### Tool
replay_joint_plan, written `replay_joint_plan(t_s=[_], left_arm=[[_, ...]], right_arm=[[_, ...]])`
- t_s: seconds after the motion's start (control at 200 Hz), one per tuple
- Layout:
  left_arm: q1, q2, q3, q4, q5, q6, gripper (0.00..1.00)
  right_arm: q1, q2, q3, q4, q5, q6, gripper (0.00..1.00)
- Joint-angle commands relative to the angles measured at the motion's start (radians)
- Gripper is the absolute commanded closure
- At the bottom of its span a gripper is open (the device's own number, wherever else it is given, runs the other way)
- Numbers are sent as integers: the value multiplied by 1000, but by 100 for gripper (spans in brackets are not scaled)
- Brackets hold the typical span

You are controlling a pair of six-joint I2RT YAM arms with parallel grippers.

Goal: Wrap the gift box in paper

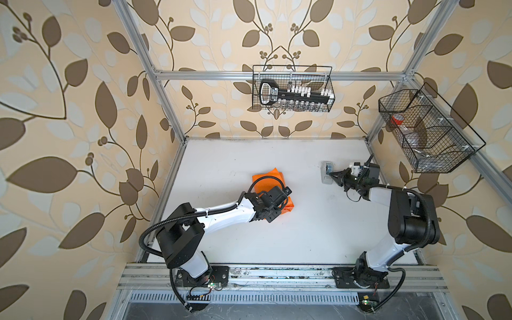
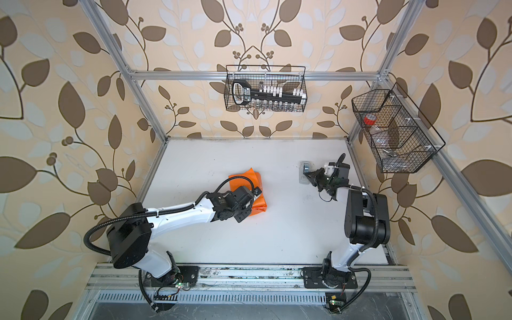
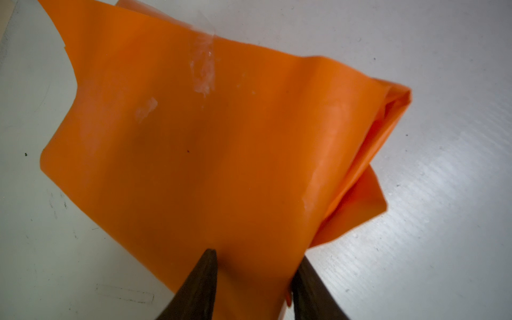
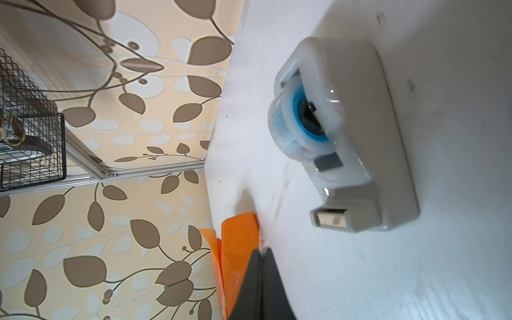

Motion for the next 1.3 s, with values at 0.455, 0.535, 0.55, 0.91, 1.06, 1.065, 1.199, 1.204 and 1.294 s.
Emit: replay_joint_plan(t_s=[0.455,0.535,0.55,0.91,1.06,1.065,1.199,1.204,1.294], left_arm=[[16,36,8,-40,60,-28,57],[16,36,10,-41,63,-26,57],[16,37,11,-41,65,-26,58],[16,47,20,-39,69,-24,58],[16,46,18,-38,75,-23,58],[16,46,19,-37,75,-24,58],[16,41,14,-44,71,-30,59],[16,41,14,-44,71,-31,59],[16,38,10,-45,70,-36,58]], right_arm=[[54,135,10,-239,258,-108,100],[50,115,26,-307,318,-118,100],[49,112,27,-312,323,-117,100],[47,9,0,-371,343,-139,100],[103,-127,-58,-245,135,-197,100],[106,-129,-58,-243,128,-201,100],[233,-260,-111,-276,29,-333,100],[237,-266,-116,-277,28,-335,100],[300,-380,-204,-244,-13,-318,100]])
